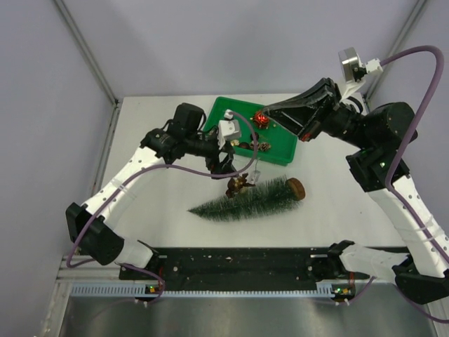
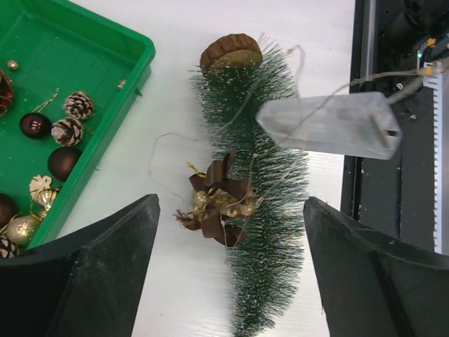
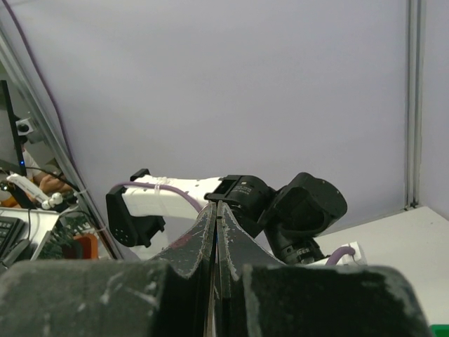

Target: Decorate the small christmas tree

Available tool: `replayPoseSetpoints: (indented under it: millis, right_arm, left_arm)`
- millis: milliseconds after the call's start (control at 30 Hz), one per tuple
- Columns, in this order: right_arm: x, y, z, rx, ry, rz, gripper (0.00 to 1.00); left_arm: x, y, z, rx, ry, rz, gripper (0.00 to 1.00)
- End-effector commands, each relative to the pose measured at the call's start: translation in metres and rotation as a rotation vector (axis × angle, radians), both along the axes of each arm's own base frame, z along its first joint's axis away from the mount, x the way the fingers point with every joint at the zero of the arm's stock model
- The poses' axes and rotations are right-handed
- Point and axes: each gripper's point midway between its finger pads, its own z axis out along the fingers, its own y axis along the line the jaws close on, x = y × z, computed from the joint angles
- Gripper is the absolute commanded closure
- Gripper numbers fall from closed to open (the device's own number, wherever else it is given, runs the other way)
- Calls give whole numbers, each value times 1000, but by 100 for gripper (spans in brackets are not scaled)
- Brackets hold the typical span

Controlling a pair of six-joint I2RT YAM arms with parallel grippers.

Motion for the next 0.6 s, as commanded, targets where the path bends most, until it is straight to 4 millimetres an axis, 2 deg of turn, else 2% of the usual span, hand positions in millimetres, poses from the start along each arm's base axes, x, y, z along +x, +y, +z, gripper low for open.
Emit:
replayPoseSetpoints:
  millis: [0, 100, 167, 233, 400, 467, 567]
  right_arm:
    - [-9, -7, 9, 21, -45, 4, 100]
    - [-10, -6, 9, 17, -45, 9, 100]
    - [-10, -6, 8, 14, -42, 9, 100]
    - [-11, -7, 7, 11, -40, 11, 100]
    - [-14, -10, 3, 10, -35, 1, 100]
    - [-15, -12, -1, 4, -29, -5, 100]
    - [-19, -16, -10, -6, -15, -16, 100]
  left_arm:
    - [19, -3, 22, -17, -136, -3, 16]
    - [16, -3, 16, -11, -126, -21, 34]
    - [14, -3, 14, -12, -115, -21, 52]
    - [11, -3, 13, -15, -100, -26, 63]
    - [13, -3, 28, -50, -86, 13, 100]
    - [23, 2, 44, -82, -95, 75, 100]
    - [54, 19, 81, -159, -140, 220, 100]
